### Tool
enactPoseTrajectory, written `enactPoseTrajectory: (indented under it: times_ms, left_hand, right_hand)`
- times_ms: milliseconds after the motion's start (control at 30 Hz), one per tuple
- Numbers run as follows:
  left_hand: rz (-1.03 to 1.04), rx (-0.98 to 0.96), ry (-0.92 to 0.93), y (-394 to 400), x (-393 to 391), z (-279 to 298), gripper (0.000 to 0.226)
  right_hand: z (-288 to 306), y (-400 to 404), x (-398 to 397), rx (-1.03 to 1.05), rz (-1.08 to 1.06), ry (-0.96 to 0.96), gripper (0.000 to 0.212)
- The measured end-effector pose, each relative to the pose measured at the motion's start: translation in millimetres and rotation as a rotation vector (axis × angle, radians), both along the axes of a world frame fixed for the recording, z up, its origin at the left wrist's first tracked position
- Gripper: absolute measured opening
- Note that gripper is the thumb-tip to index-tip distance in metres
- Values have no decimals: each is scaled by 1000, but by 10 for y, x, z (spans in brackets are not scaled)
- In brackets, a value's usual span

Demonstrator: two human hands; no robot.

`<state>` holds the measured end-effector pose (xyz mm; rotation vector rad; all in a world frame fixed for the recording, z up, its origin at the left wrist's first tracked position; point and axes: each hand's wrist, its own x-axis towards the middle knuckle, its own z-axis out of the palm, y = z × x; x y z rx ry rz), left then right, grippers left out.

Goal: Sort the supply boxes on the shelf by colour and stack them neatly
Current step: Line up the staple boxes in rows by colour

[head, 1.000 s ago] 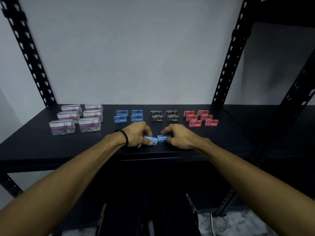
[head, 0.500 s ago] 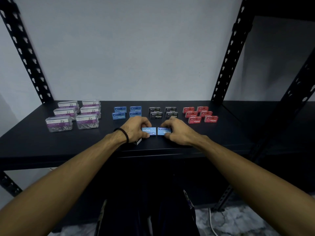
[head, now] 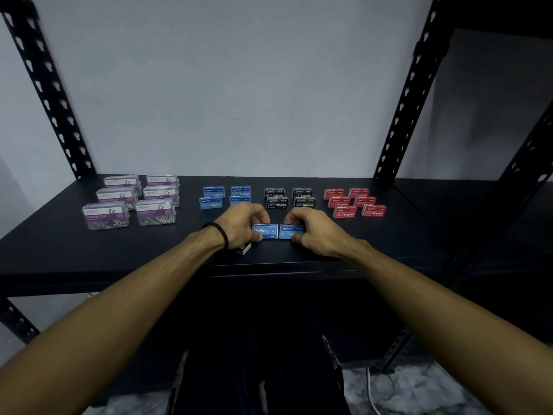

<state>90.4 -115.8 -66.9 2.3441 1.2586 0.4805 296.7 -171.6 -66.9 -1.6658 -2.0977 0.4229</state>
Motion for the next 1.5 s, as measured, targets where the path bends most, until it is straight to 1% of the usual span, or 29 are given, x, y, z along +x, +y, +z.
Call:
enactPoseTrajectory:
  times_ms: [467, 700, 933, 1167, 1367, 1500]
  left_hand:
    - [5, -14, -16, 8, -26, 14, 30]
    - [1, -26, 4, 2, -28, 31, 32]
    - [7, -55, 8, 20, -110, 103, 26]
    - [74, -28, -15, 111, -353, 211, 24]
    - [163, -1, -23, 204, -594, 237, 18]
    - [220, 24, -88, 240, -723, 193, 23]
  right_hand:
    - [-42, 12, 25, -14, 1, 34, 33]
    - [-66, 24, 35, -1, -8, 51, 31]
    - [-61, 51, -12, 61, -34, 82, 26]
    - [40, 195, -195, 93, -18, 103, 23]
    - [61, 376, -452, 100, 24, 89, 28]
    - [38, 479, -622, 100, 56, 70, 29]
